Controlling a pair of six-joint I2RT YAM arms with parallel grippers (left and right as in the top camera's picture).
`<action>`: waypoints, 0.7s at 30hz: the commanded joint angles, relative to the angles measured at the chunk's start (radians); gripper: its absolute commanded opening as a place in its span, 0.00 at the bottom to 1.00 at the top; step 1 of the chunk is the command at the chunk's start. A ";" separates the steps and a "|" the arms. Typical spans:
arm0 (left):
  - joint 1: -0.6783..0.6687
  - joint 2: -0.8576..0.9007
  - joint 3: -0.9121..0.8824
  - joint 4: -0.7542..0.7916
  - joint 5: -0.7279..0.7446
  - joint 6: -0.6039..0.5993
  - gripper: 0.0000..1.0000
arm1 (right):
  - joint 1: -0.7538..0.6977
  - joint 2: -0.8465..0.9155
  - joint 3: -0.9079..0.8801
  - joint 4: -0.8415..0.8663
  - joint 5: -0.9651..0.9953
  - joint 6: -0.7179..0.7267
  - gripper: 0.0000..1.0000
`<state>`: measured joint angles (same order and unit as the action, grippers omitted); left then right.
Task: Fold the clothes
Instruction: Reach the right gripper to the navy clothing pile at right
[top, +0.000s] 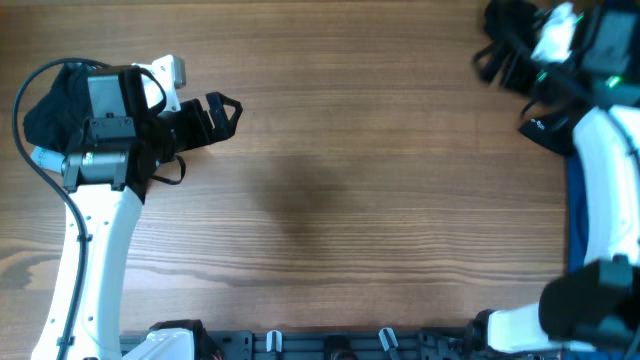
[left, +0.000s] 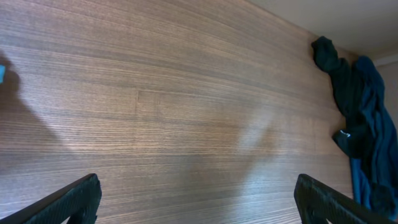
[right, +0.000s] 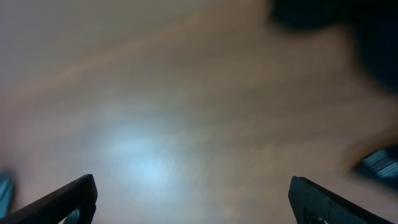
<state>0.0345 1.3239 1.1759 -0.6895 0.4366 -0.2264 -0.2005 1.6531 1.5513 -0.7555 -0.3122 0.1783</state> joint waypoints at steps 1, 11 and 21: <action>-0.005 -0.008 0.024 -0.009 0.023 0.009 0.95 | -0.071 0.140 0.198 -0.005 0.169 0.007 0.99; -0.005 -0.007 0.024 -0.090 0.023 0.009 1.00 | -0.211 0.471 0.284 0.170 0.316 0.007 0.91; -0.005 -0.007 0.024 -0.087 0.023 0.009 1.00 | -0.266 0.647 0.282 0.277 0.342 -0.022 0.92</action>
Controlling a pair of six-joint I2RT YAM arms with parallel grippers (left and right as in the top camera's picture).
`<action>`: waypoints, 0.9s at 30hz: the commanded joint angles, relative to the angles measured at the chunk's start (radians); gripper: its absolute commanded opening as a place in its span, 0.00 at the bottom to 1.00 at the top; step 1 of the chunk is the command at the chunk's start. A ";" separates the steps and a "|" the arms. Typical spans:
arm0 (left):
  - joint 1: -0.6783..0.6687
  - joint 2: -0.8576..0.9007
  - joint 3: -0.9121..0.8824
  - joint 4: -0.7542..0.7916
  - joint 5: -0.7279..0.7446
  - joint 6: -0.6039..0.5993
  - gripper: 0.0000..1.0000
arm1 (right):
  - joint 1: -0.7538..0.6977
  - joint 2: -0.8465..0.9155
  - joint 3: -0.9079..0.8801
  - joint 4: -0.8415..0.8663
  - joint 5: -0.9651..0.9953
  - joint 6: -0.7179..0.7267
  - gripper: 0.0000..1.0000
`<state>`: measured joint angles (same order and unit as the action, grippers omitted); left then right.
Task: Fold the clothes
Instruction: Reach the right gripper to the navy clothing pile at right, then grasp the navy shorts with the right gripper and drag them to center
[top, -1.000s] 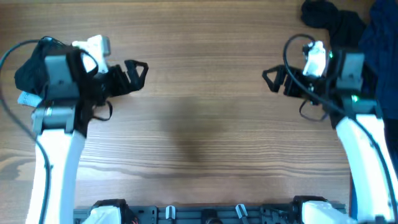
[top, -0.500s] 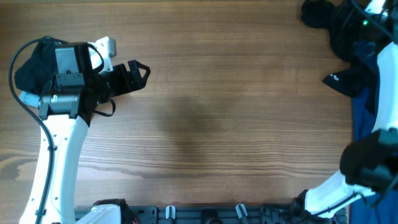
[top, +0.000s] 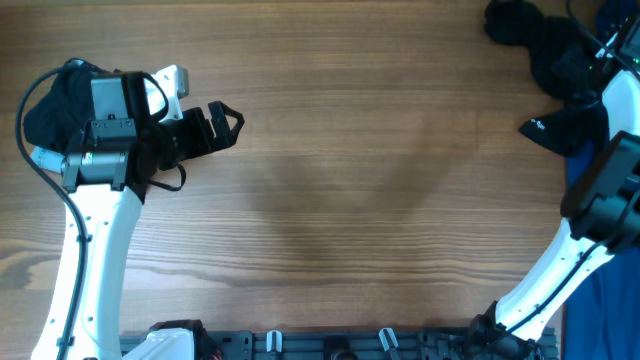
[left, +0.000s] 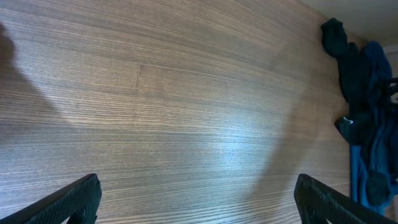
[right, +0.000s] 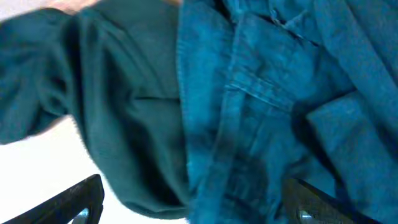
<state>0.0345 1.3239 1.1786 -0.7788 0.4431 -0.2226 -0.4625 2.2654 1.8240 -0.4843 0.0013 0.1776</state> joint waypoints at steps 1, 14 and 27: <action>-0.005 -0.007 0.021 0.003 0.016 0.005 1.00 | -0.003 0.045 0.003 0.006 0.029 -0.021 0.91; -0.005 -0.007 0.021 0.004 0.016 0.005 1.00 | -0.014 0.058 0.001 -0.076 0.250 0.006 0.07; -0.004 -0.039 0.044 0.004 0.016 0.006 0.99 | 0.036 -0.421 0.001 -0.098 -0.383 -0.002 0.04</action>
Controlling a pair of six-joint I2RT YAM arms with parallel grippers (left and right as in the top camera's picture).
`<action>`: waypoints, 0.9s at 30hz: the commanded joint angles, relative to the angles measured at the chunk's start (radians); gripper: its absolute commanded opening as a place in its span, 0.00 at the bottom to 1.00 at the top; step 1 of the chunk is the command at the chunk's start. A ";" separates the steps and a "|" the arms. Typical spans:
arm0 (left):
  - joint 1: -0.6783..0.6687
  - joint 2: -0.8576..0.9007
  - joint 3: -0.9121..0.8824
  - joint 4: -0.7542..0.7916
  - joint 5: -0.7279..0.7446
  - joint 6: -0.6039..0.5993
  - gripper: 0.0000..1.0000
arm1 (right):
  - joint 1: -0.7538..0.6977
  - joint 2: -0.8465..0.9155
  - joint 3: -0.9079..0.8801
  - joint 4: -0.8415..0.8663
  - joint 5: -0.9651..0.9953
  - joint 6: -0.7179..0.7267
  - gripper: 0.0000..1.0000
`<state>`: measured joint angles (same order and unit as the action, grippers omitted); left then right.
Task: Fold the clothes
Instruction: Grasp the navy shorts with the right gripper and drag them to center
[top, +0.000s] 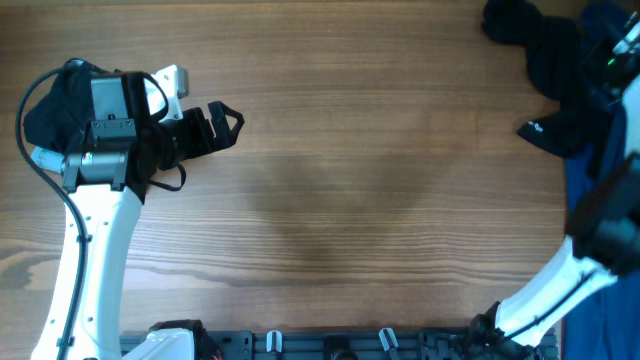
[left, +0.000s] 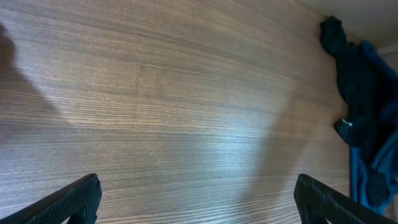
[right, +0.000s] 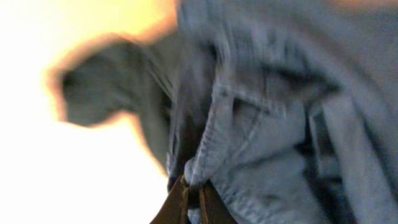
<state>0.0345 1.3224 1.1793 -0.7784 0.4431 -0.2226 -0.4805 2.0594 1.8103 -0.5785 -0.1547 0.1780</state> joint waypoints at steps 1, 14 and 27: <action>-0.004 -0.051 0.061 0.003 0.016 0.006 0.99 | 0.077 -0.263 0.015 -0.012 -0.261 -0.003 0.04; -0.004 -0.337 0.165 -0.028 -0.027 0.040 1.00 | 0.525 -0.428 0.015 -0.187 -0.280 -0.047 0.04; -0.004 -0.385 0.165 -0.106 -0.063 0.089 1.00 | 0.457 -0.609 0.019 -0.126 -0.112 0.002 0.04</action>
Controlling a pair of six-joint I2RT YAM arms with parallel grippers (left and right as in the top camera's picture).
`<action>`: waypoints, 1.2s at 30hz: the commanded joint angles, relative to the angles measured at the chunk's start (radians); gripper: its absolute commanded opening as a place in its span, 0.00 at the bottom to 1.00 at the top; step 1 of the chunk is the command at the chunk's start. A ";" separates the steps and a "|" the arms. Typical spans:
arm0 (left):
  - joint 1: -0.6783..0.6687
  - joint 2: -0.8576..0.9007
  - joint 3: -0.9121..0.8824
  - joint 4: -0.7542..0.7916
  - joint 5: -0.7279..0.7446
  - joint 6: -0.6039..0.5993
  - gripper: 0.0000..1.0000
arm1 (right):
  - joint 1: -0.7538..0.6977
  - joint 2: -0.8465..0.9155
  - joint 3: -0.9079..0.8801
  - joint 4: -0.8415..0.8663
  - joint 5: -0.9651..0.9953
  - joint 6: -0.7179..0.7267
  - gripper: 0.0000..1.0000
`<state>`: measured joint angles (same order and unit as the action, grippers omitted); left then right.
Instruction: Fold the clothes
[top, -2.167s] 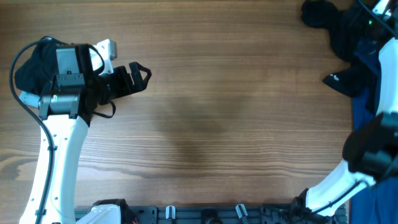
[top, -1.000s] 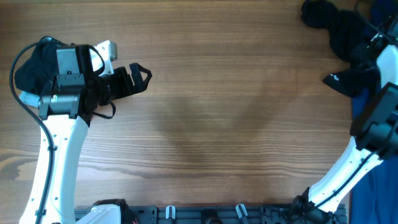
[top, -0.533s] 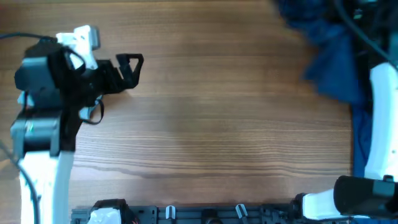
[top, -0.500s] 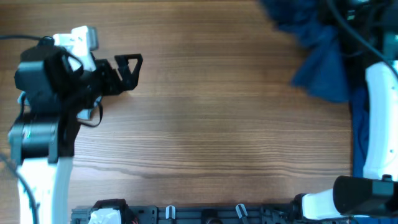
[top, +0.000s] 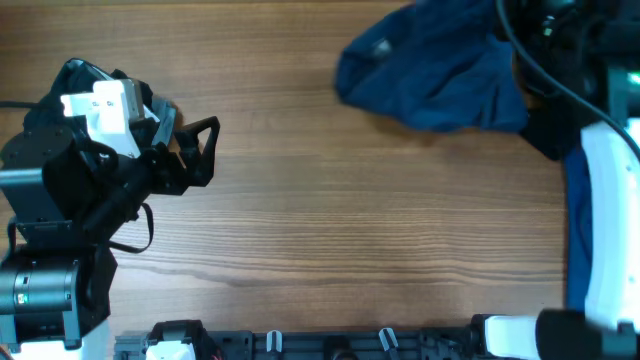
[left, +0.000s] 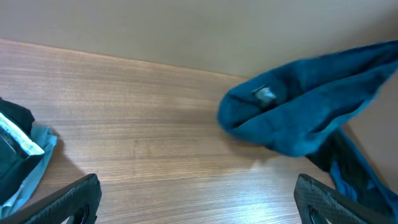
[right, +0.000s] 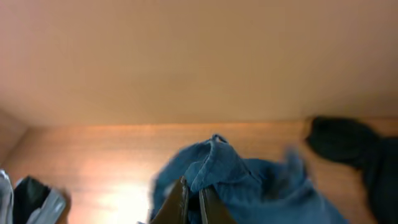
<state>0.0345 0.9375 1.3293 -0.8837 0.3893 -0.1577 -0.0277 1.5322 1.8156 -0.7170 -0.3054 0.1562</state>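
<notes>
A blue denim garment (top: 430, 72) hangs bunched over the far right part of the wooden table (top: 330, 230). In the left wrist view the blue garment (left: 298, 118) droops down to about the tabletop. My right gripper (right: 193, 200) is shut on a fold of the garment (right: 239, 177). At the left, my left gripper (top: 197, 150) stands open and holds nothing; its fingers (left: 71, 199) sit wide apart above bare wood, far from the garment.
A dark garment (top: 548, 132) lies at the right edge, with more blue cloth (top: 573, 220) hanging beside it. The dark garment (right: 348, 143) also appears in the right wrist view. A pile of dark and light blue clothes (left: 18, 155) lies at the far left by the left arm.
My right gripper, then shut on a fold of the blue garment at the right-hand pile, now holds it out over the table's far right. The left arm has shifted and its camera looks across the table.
First my right gripper was open over bare wood near the far right corner. It then stood open over the blue garment in the pile, then shut on a fold of it. Now the garment is out over the table. The left gripper stayed open throughout.
</notes>
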 joint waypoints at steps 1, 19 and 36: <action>-0.004 0.000 0.015 -0.001 -0.010 0.024 1.00 | 0.005 -0.093 0.013 0.005 0.037 0.042 0.04; -0.004 -0.001 0.015 -0.035 -0.009 0.024 1.00 | 0.650 0.188 0.009 -0.314 -0.048 -0.118 0.35; -0.023 0.299 -0.031 -0.301 0.084 0.019 0.94 | 0.103 0.211 0.008 -0.449 0.058 0.027 0.99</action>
<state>0.0334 1.1187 1.3308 -1.1728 0.4286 -0.1513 0.1013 1.7092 1.8130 -1.1519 -0.2443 0.1741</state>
